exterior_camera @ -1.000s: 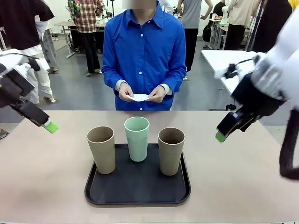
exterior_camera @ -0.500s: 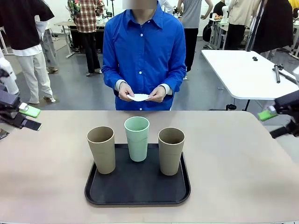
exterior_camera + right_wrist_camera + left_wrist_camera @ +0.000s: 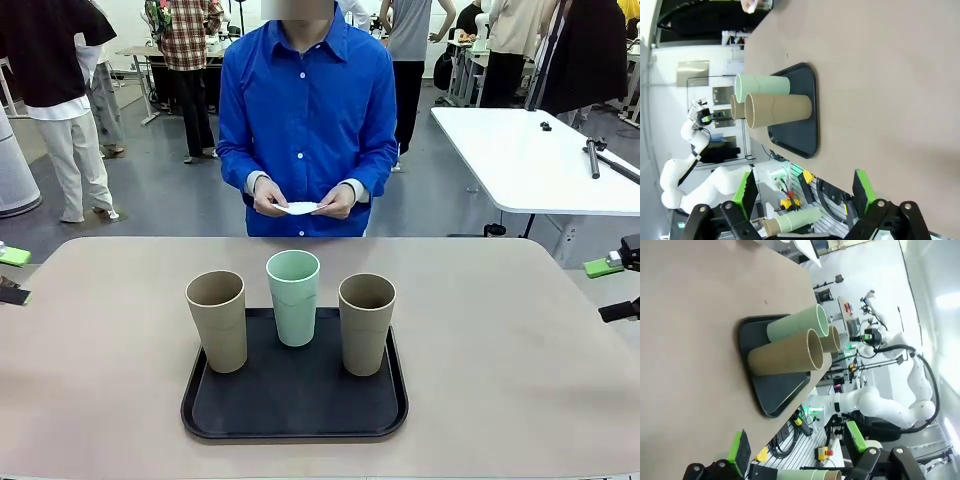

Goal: Place coasters on the table and set cups on them.
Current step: Pick up one Reusable plastic cup and place it on a coaster set by the human.

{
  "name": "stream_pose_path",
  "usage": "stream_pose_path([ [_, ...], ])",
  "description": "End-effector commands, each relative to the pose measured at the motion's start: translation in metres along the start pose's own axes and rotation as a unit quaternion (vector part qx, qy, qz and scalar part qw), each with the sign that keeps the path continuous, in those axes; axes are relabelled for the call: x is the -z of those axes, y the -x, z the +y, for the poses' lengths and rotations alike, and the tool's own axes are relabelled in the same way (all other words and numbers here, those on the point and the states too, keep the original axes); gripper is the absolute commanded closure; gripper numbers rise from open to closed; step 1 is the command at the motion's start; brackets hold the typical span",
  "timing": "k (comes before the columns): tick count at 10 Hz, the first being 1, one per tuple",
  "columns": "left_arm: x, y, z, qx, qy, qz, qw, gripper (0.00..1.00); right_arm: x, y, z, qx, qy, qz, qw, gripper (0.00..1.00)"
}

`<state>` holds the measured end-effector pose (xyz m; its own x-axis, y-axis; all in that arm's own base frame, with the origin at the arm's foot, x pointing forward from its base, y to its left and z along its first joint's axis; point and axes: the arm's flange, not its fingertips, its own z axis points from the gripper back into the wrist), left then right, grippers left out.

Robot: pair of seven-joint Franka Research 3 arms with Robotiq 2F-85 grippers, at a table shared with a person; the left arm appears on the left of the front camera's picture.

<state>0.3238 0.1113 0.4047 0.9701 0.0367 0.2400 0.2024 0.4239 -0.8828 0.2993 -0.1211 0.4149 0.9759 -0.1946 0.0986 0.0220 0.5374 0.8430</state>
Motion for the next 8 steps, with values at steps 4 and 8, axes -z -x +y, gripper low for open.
stream_pose_path([
  [4, -0.041, 0.013, 0.011, -0.024, -0.008, -0.037, 0.999, 0.00, -0.003, 0.056, -0.012, -0.002, -0.031, -0.035, 0.999, 0.00],
  [8, -0.039, 0.012, 0.012, -0.026, -0.007, -0.041, 0.999, 0.00, -0.035, 0.021, -0.015, 0.010, -0.022, -0.029, 0.999, 0.00],
])
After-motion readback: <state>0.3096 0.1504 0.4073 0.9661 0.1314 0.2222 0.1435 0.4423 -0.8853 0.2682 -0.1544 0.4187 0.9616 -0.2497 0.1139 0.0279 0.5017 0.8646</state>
